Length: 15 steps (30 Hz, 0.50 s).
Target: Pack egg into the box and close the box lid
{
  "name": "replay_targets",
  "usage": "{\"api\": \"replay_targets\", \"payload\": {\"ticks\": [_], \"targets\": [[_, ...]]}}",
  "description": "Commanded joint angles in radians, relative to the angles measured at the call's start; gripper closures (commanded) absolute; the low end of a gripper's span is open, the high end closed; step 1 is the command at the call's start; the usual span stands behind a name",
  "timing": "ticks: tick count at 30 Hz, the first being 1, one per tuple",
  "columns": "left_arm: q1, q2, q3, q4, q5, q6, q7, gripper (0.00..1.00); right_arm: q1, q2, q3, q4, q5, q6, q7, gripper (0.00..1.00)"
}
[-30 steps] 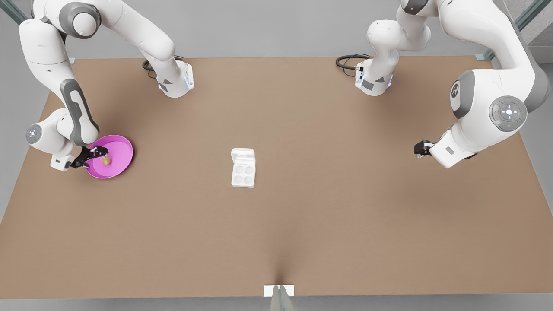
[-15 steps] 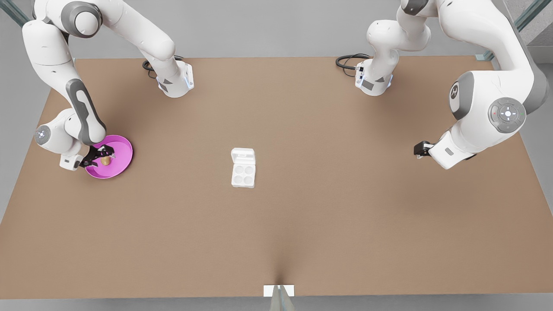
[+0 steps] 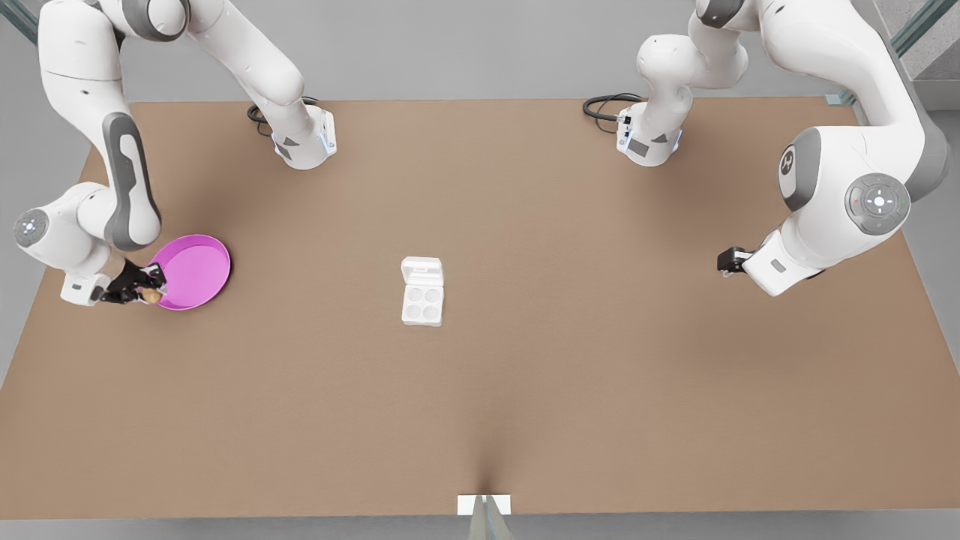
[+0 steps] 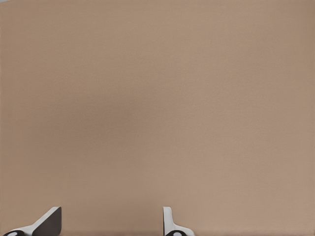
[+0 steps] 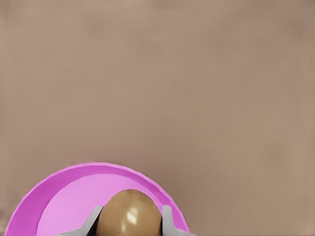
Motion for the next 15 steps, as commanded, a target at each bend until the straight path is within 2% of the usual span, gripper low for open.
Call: {"api": "replay_targets", "payload": {"ticks": [1,4,5,7,10,13,15], "targets": [[0.0,-0.002,0.0,0.0,0.001,-0.001,-0.003,0.0,0.01,-0.008,0.066,0.068,0.012,-0.278,0.175,0.62],[0.0,0.0,0.0,0.0,0.001,-0.001,-0.003,0.0,0.027,-0.008,0.315,0.127,0.001,-0.331,0.514,0.61],[0.0,0.0,0.0,0.0,0.001,-0.001,-0.003,0.0,0.083,-0.008,0.333,0.128,0.0,-0.336,0.619,0.61],[0.0,0.0,0.0,0.0,0.002,-0.001,-0.003,0.0,0.247,-0.007,0.333,0.164,-0.002,-0.351,0.846,0.61],[0.0,0.006,0.0,0.0,0.002,0.001,-0.003,0.0,0.491,0.027,0.333,0.312,-0.002,-0.423,1.232,0.61],[0.0,0.006,0.0,0.0,0.002,0.001,-0.003,0.0,0.702,0.231,0.318,0.529,-0.077,-0.416,1.508,0.6],[0.0,0.006,0.0,0.0,0.002,0.001,-0.003,0.0,0.82,0.279,0.312,0.541,-0.098,-0.381,1.734,0.6]]}}
